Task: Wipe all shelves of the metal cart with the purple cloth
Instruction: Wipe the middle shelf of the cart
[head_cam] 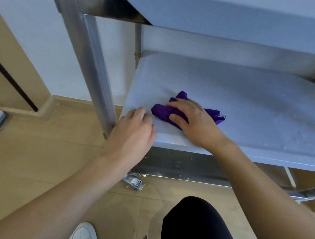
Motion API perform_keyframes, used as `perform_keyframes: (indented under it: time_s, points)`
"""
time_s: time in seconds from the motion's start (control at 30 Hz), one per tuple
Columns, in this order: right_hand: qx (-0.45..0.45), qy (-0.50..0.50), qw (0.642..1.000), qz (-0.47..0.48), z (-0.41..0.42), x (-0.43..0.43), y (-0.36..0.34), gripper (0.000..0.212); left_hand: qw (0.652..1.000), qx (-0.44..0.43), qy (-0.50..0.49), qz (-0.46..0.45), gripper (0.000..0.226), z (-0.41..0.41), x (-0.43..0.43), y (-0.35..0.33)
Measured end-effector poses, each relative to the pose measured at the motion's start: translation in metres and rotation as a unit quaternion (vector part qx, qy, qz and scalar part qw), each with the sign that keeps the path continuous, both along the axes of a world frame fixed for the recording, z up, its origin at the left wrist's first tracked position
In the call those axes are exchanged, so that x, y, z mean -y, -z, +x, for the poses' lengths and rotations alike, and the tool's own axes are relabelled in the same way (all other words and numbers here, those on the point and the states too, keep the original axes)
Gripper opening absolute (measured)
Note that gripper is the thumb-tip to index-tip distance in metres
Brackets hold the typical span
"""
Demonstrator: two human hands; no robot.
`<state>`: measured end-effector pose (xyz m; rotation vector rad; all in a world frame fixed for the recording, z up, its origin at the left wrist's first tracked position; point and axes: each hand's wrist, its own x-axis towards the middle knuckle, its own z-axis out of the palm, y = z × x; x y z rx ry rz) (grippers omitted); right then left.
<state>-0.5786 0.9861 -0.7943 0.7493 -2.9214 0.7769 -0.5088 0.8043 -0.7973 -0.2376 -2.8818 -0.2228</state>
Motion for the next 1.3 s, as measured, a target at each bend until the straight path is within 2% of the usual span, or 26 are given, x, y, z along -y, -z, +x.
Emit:
perform_keyframes:
  time_s: [0.13, 0.3, 0.37, 0.53, 0.73, 0.87, 0.97, 1.07, 1.17, 1.3]
  points:
    - [-0.003, 0.001, 1.000, -0.007, -0.025, 0.039, -0.002, 0.036, 1.000, -0.005, 0.009, -0.017, 0.018, 0.017, 0.008, -0.001]
    - [0.012, -0.010, 1.000, -0.018, -0.047, 0.075, 0.000, 0.036, 1.000, 0.021, 0.005, -0.002, 0.014, 0.029, 0.026, 0.002]
    - [0.009, -0.036, 0.999, -0.021, -0.042, 0.070, 0.001, 0.035, 0.999, 0.035, -0.006, 0.010, 0.022, 0.027, 0.028, 0.002]
    - [0.024, -0.137, 0.990, -0.023, -0.016, 0.030, -0.003, 0.036, 0.998, 0.043, -0.021, 0.036, 0.025, 0.025, 0.027, -0.007]
    - [0.087, -0.178, 0.980, 0.011, -0.006, 0.001, -0.009, 0.037, 0.997, 0.040, -0.002, 0.073, 0.024, 0.025, 0.034, -0.006]
    - [0.047, -0.157, 0.986, -0.025, -0.011, 0.031, -0.005, 0.036, 0.991, 0.020, -0.013, 0.133, 0.019, 0.026, 0.038, -0.006]
    - [0.014, -0.069, 0.996, -0.046, -0.023, 0.062, 0.000, 0.034, 0.994, 0.031, -0.014, 0.102, 0.024, 0.028, 0.033, -0.005]
    - [-0.003, 0.023, 1.000, -0.012, -0.031, 0.081, 0.004, 0.037, 0.998, 0.022, -0.024, 0.054, 0.028, 0.027, 0.026, -0.004]
    - [-0.001, -0.007, 1.000, -0.007, -0.023, 0.072, 0.007, 0.046, 0.999, 0.001, -0.032, 0.035, 0.026, 0.020, 0.020, -0.004]
    - [0.001, -0.071, 0.997, -0.021, -0.018, 0.048, 0.007, 0.046, 0.999, 0.004, -0.042, 0.026, 0.020, -0.001, 0.014, 0.000]
